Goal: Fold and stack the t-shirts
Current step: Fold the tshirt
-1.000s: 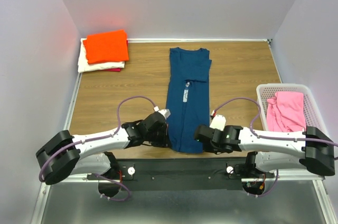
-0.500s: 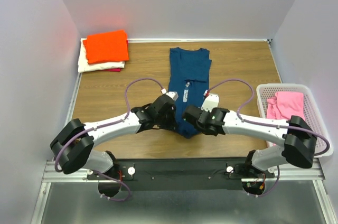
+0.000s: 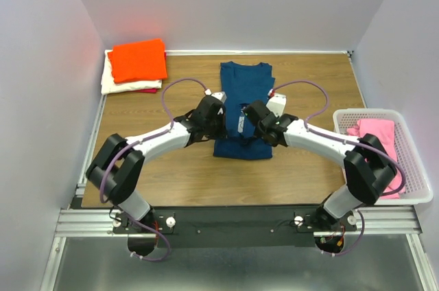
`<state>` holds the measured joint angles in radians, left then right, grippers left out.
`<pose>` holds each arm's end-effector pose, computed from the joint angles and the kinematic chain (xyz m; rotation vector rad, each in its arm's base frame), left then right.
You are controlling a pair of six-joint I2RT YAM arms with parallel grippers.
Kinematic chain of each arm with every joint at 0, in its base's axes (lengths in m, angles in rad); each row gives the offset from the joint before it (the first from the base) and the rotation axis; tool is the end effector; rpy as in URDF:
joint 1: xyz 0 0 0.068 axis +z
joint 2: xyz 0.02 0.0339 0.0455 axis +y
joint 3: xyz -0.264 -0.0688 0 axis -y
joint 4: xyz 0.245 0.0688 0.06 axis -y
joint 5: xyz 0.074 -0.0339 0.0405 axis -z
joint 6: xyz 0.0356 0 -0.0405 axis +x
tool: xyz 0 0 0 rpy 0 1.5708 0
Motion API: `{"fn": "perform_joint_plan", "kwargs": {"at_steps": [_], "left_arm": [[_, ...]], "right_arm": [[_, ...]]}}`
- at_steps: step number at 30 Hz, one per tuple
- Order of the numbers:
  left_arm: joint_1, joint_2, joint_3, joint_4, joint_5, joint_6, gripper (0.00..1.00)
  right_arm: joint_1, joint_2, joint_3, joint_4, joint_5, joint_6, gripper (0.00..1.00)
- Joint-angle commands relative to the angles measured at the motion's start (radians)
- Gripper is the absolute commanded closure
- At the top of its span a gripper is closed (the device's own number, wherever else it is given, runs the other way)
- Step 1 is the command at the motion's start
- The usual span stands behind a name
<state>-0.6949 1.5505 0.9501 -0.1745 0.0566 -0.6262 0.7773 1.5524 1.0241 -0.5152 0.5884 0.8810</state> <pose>0.2514 -0.2122 0.2119 0.1137 2.4560 -0.6891 0.2342 0.2027 0.2162 0.3157 2.3519 -0.0133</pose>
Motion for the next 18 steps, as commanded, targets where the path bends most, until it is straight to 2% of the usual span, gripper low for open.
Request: {"fn": "perform_joint_plan", "kwargs": {"at_steps": [1,18], "left_arm": [[0.031,0.083,0.059,0.058,0.009,0.034,1.0],[0.118,0.243,0.251,0.046,0.048,0.02,1.0]], "right_arm": [[-0.058,0.061,0.048,0.093,-0.038,-0.076,1.0],[-0.214,0.202,0.151,0.165,-0.136,-0.14,1.0]]}}
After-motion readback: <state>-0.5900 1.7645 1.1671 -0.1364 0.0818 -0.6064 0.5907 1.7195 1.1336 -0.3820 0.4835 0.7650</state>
